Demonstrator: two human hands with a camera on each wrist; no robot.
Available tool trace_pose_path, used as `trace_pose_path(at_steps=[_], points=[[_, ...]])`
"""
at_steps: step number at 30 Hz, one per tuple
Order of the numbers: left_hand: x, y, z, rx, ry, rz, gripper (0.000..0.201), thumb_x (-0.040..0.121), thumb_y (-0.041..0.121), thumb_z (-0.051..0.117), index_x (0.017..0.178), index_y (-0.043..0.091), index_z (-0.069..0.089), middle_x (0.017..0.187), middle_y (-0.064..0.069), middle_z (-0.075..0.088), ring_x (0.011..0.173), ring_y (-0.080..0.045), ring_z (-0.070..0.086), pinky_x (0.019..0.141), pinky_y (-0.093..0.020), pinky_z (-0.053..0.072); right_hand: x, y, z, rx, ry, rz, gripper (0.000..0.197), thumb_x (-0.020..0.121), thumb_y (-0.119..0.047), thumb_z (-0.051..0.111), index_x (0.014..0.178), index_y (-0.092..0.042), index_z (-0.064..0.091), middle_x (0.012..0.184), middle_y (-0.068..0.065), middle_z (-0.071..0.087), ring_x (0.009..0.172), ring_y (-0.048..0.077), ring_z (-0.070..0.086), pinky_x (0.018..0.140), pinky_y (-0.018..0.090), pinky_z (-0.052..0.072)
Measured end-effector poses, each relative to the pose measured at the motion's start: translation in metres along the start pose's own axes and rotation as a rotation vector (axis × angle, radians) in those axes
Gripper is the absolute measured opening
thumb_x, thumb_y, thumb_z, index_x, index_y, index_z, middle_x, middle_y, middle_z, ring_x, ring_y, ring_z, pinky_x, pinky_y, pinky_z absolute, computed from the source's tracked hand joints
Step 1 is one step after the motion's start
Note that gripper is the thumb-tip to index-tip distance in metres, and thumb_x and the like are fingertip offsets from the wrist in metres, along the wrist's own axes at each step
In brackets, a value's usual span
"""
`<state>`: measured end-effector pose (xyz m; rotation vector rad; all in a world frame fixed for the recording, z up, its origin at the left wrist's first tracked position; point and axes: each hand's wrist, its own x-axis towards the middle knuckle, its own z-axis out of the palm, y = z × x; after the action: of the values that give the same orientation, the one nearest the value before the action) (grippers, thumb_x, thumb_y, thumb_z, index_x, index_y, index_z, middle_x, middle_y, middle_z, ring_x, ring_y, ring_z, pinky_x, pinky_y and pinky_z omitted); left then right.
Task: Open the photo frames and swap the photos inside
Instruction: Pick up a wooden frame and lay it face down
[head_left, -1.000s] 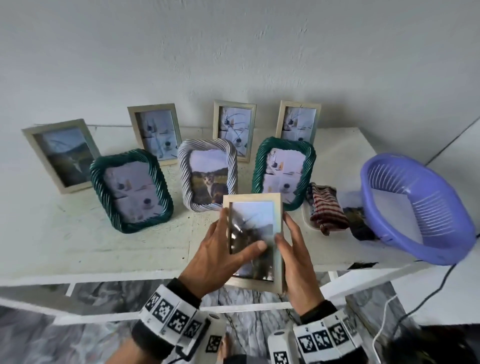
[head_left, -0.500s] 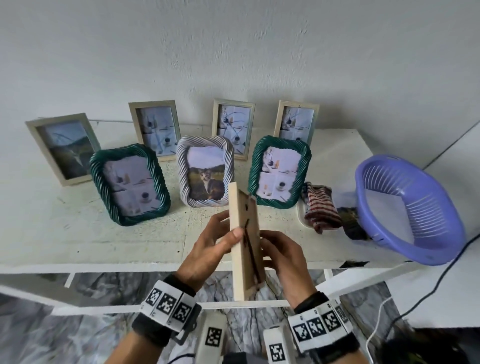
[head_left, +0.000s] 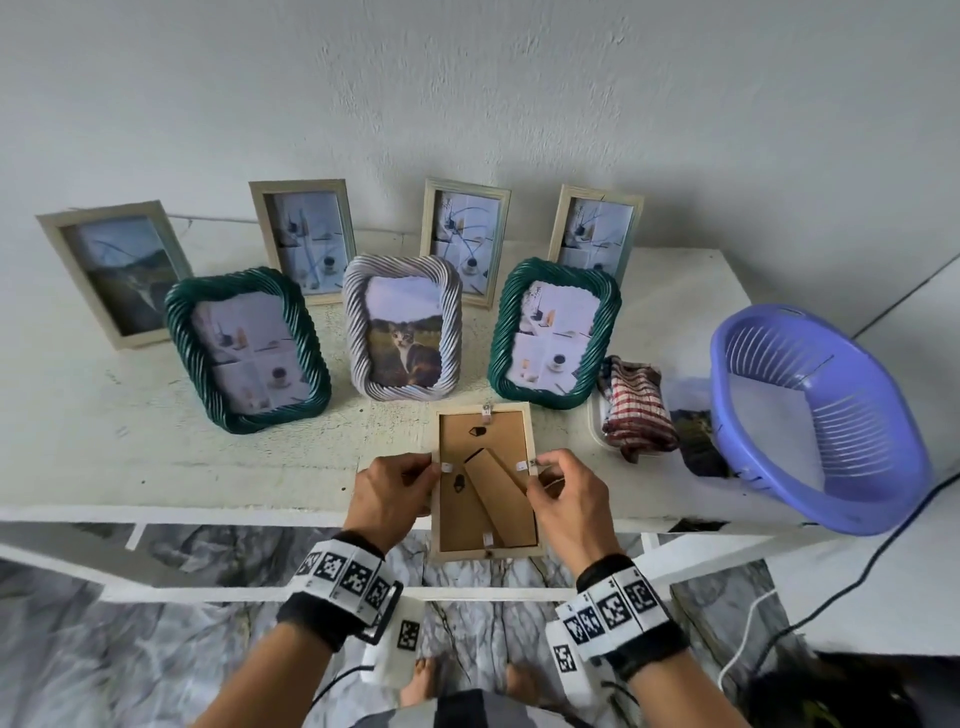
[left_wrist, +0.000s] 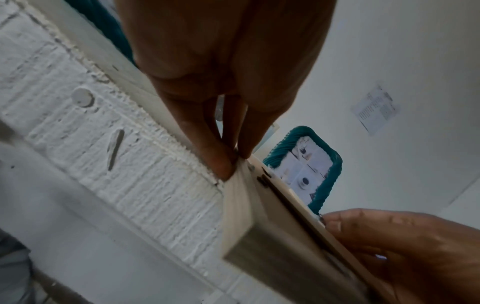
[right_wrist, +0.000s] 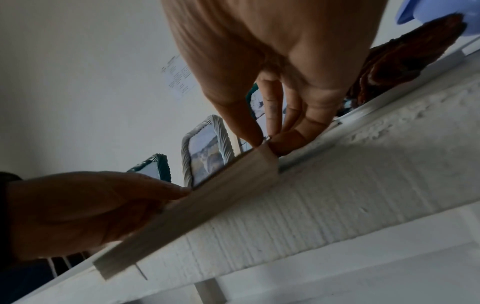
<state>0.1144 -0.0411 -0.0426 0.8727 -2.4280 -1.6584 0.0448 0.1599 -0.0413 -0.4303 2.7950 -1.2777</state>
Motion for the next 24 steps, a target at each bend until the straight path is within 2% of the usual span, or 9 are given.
trace_pose_path(at_steps=[3, 6, 8, 11, 13, 15, 19, 22, 24], points=[[0.001, -0.002, 0.003, 0.028, 0.017, 0.011, 0.023, 0.089, 0.019, 0.069, 0.109, 0.010, 0.072, 0.089, -0.008, 0.075, 0.071, -0.018, 0.073, 0.065, -0.041, 0.062, 0.003, 0.005, 0.000, -0.059, -0.040, -0.012, 0.019, 0.084, -0.012, 0.070, 0.102, -0.008, 0.065, 0.089, 0.002, 0.067, 0.077, 0.015, 0.059, 0.069, 0.016, 0.036], [0.002, -0.006, 0.006, 0.097, 0.033, 0.088, 0.032, 0.085, 0.024, 0.073, 0.114, 0.013, 0.071, 0.091, -0.003, 0.074, 0.083, -0.016, 0.071, 0.074, -0.041, 0.061, 0.005, 0.006, -0.001, -0.074, -0.086, -0.071, 0.033, 0.086, -0.012, 0.067, 0.118, -0.014, 0.061, 0.087, 0.001, 0.064, 0.076, 0.015, 0.057, 0.074, 0.024, 0.043], [0.001, -0.006, 0.006, 0.106, 0.035, 0.109, 0.033, 0.084, 0.022, 0.074, 0.115, 0.012, 0.070, 0.092, -0.003, 0.073, 0.085, -0.016, 0.070, 0.076, -0.042, 0.061, 0.008, 0.007, -0.001, -0.140, -0.138, -0.116, 0.035, 0.089, -0.013, 0.063, 0.122, -0.020, 0.060, 0.090, 0.002, 0.065, 0.079, 0.016, 0.058, 0.076, 0.027, 0.047], [0.003, -0.007, 0.005, 0.106, 0.034, 0.113, 0.032, 0.084, 0.020, 0.074, 0.115, 0.012, 0.070, 0.092, -0.004, 0.073, 0.086, -0.017, 0.070, 0.077, -0.043, 0.060, 0.012, 0.007, -0.004, -0.170, -0.249, -0.094, 0.027, 0.092, -0.016, 0.057, 0.119, -0.020, 0.061, 0.103, 0.004, 0.065, 0.085, 0.016, 0.061, 0.075, 0.026, 0.050], [0.004, -0.007, 0.004, 0.101, 0.028, 0.119, 0.031, 0.084, 0.020, 0.074, 0.114, 0.012, 0.071, 0.090, -0.004, 0.073, 0.086, -0.017, 0.070, 0.076, -0.044, 0.060, 0.015, 0.004, -0.005, -0.192, -0.283, -0.101, 0.019, 0.092, -0.019, 0.056, 0.111, -0.019, 0.061, 0.100, 0.005, 0.065, 0.082, 0.019, 0.062, 0.073, 0.032, 0.051], [0.005, -0.008, 0.005, 0.101, 0.024, 0.121, 0.031, 0.084, 0.020, 0.074, 0.113, 0.013, 0.071, 0.090, -0.003, 0.073, 0.085, -0.017, 0.070, 0.076, -0.043, 0.060, 0.018, 0.000, -0.007, -0.196, -0.283, -0.125, 0.010, 0.093, -0.023, 0.057, 0.098, -0.016, 0.060, 0.088, 0.004, 0.064, 0.073, 0.018, 0.059, 0.066, 0.033, 0.050], [0.007, -0.008, 0.005, 0.115, 0.012, 0.128, 0.029, 0.084, 0.019, 0.073, 0.113, 0.012, 0.071, 0.090, -0.004, 0.073, 0.086, -0.017, 0.069, 0.076, -0.043, 0.061, 0.025, -0.006, -0.005, -0.233, -0.254, -0.111, 0.019, 0.093, -0.028, 0.060, 0.083, -0.013, 0.052, 0.073, 0.003, 0.058, 0.062, 0.021, 0.053, 0.053, 0.031, 0.037], [0.008, -0.008, 0.005, 0.120, 0.020, 0.126, 0.028, 0.084, 0.019, 0.073, 0.111, 0.012, 0.072, 0.090, -0.003, 0.073, 0.085, -0.016, 0.069, 0.077, -0.041, 0.061, 0.027, -0.013, 0.000, -0.266, -0.216, -0.057, 0.017, 0.087, -0.022, 0.062, 0.085, -0.017, 0.047, 0.076, 0.001, 0.056, 0.065, 0.021, 0.053, 0.054, 0.029, 0.034], [0.007, -0.008, 0.006, 0.136, 0.038, 0.135, 0.025, 0.084, 0.019, 0.073, 0.109, 0.012, 0.073, 0.089, -0.002, 0.073, 0.083, -0.014, 0.069, 0.077, -0.038, 0.060, 0.028, -0.018, 0.001, -0.219, -0.220, 0.036, 0.025, 0.082, -0.021, 0.063, 0.094, -0.019, 0.041, 0.082, 0.003, 0.056, 0.071, 0.022, 0.052, 0.057, 0.030, 0.035]])
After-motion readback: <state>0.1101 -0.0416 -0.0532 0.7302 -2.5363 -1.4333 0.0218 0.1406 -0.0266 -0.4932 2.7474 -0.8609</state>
